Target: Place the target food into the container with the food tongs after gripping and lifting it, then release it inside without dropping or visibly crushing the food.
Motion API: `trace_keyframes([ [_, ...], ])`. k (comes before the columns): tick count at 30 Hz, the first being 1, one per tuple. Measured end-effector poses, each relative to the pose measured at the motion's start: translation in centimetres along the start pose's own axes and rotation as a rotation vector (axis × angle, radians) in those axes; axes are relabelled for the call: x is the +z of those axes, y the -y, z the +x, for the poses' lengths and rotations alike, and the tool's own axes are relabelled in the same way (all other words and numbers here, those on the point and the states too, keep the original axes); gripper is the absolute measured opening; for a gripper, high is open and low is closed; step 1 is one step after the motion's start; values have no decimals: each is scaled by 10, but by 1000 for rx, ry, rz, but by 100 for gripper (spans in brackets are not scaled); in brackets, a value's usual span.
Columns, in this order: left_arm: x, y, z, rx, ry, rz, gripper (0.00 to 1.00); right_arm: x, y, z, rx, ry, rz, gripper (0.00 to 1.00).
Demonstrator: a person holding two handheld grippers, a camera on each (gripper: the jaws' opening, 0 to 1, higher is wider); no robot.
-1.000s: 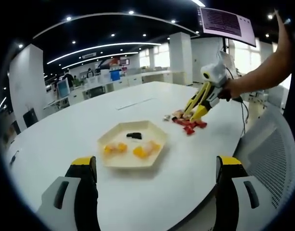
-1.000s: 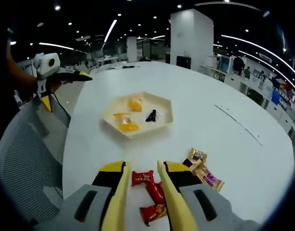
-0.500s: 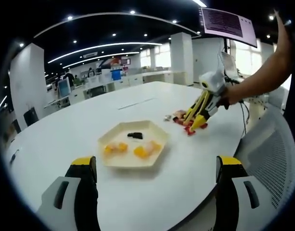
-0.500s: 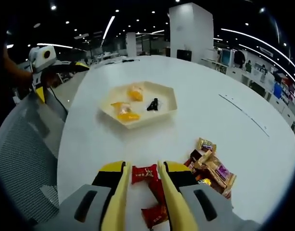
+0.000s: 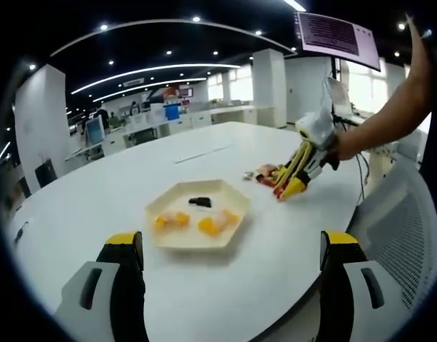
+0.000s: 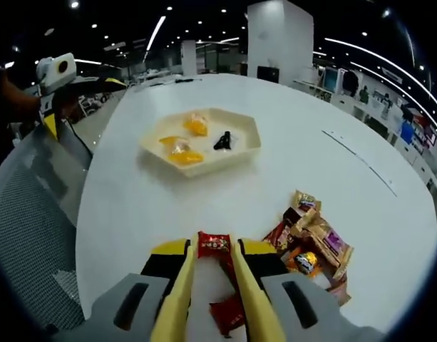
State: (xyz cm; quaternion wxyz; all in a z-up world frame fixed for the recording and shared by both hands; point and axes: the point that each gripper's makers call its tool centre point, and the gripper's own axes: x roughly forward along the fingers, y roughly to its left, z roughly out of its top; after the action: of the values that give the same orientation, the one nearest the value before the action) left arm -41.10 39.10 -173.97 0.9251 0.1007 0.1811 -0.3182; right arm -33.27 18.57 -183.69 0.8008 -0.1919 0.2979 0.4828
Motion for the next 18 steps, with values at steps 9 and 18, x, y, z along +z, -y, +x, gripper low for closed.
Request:
trace_keyframes([
  [9,-1,0,0,0,-3,3,99,2,-2,1,7,-9,27,22],
  [18,-6,3,1,-6,-32,70,99,10,-1,-7,14,-2,65,22],
])
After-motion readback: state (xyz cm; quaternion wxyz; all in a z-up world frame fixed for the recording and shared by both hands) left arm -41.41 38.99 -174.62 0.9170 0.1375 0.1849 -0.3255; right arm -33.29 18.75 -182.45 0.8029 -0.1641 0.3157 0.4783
